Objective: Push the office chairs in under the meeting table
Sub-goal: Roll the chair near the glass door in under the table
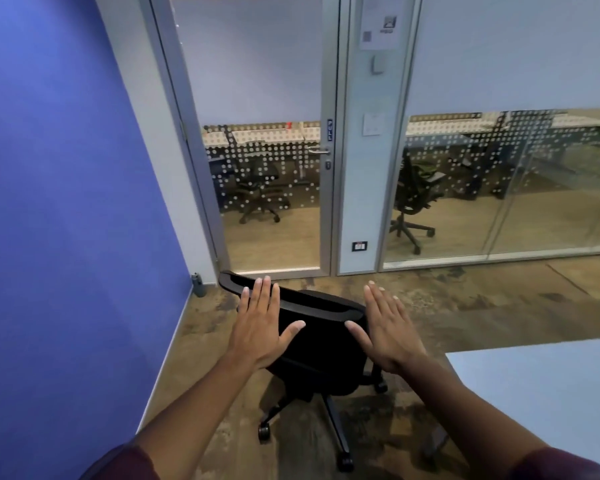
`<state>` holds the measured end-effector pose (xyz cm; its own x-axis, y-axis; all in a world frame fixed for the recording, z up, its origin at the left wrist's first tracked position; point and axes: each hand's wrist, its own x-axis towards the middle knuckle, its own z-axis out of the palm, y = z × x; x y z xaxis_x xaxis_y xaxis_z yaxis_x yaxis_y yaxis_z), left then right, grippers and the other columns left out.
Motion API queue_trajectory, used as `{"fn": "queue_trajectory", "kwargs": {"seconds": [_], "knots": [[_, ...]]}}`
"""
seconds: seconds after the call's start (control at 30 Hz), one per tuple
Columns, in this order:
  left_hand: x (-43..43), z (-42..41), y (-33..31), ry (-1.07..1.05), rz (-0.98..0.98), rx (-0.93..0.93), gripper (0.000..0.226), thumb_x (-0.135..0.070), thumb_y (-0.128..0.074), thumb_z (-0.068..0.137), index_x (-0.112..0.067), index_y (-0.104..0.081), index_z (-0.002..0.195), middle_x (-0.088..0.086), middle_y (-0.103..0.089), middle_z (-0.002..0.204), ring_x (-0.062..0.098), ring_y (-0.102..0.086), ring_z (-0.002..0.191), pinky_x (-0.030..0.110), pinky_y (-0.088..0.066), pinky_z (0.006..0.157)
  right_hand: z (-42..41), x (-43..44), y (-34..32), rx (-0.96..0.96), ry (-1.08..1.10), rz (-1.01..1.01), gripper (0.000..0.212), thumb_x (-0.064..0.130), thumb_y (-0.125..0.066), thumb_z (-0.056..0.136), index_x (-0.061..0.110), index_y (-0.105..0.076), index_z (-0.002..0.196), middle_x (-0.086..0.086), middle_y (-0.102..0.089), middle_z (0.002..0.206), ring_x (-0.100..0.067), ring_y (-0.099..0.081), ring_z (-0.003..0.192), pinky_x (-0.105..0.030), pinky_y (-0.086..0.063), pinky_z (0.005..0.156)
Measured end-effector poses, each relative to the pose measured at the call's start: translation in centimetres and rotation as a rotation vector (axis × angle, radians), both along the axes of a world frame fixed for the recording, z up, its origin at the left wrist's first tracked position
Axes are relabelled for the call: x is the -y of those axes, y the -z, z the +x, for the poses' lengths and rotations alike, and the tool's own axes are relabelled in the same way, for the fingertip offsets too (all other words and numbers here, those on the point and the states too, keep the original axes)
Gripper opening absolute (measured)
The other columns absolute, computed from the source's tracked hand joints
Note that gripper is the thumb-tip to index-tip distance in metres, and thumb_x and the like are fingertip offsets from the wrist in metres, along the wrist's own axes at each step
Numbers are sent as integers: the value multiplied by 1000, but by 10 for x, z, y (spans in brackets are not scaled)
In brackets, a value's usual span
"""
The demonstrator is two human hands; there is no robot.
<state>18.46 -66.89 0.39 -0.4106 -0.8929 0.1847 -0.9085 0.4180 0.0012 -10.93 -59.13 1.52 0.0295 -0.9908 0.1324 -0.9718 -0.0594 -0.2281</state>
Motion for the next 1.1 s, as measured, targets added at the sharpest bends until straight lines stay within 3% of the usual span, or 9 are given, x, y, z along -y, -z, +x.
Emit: {"fn": "queue_trajectory", "kwargs": {"seconds": [0.17,0.43,0.53,0.63,0.7,0.77,0.93,1.1], "knots": [[50,5,-5,-31,29,26,106,-85,7,97,-9,3,171,13,14,179,25,22,164,45,17,132,32,73,5,18,-91,23,107,84,1,96,8,0,173,-14,-1,182,-27,2,168,-45,4,134],[115,10,4,-47,150,75,101,-80,6,96,-11,7,171,12,18,179,24,24,164,42,18,132,60,136,29,-6,-183,217,128,99,-3,84,5,9,171,-16,10,181,-30,8,168,-50,6,135],[137,14,8,-39,299,91,104,-84,3,93,-16,1,173,10,8,181,22,15,166,45,10,134,59,145,33,-31,-220,277,134,105,-11,83,6,7,171,-15,5,182,-30,1,168,-51,2,135],[156,20,6,-48,385,84,97,-83,-6,97,-23,-22,172,7,-15,181,21,-1,168,47,4,135,61,148,34,-38,-221,311,138,108,-15,79,7,-5,172,-16,-18,180,-31,-23,164,-53,-18,133],[163,23,6,-45,368,89,85,-79,-15,104,-26,-39,167,5,-35,175,23,-17,165,48,0,135,61,149,34,-42,-193,336,139,110,-14,76,9,-12,172,-17,-39,170,-35,-46,151,-52,-39,121],[164,24,8,-41,325,95,73,-73,-24,109,-28,-50,160,1,-49,166,23,-31,159,48,-3,135,62,150,33,-44,-173,354,140,112,-10,73,12,-22,170,-16,-53,159,-36,-57,138,-51,-49,107],[150,23,14,-14,287,96,62,-62,-30,112,-27,-51,158,1,-52,163,23,-34,157,48,-4,134,59,138,36,-42,-153,292,127,112,-7,73,18,-51,146,-12,-67,136,-34,-67,118,-48,-54,91],[128,12,15,-18,290,129,64,-57,-27,111,-22,-46,161,6,-49,164,27,-34,156,52,-7,134,50,121,35,-68,-61,254,119,110,-5,75,18,-61,126,-11,-72,120,-34,-69,105,-46,-45,76]]}}
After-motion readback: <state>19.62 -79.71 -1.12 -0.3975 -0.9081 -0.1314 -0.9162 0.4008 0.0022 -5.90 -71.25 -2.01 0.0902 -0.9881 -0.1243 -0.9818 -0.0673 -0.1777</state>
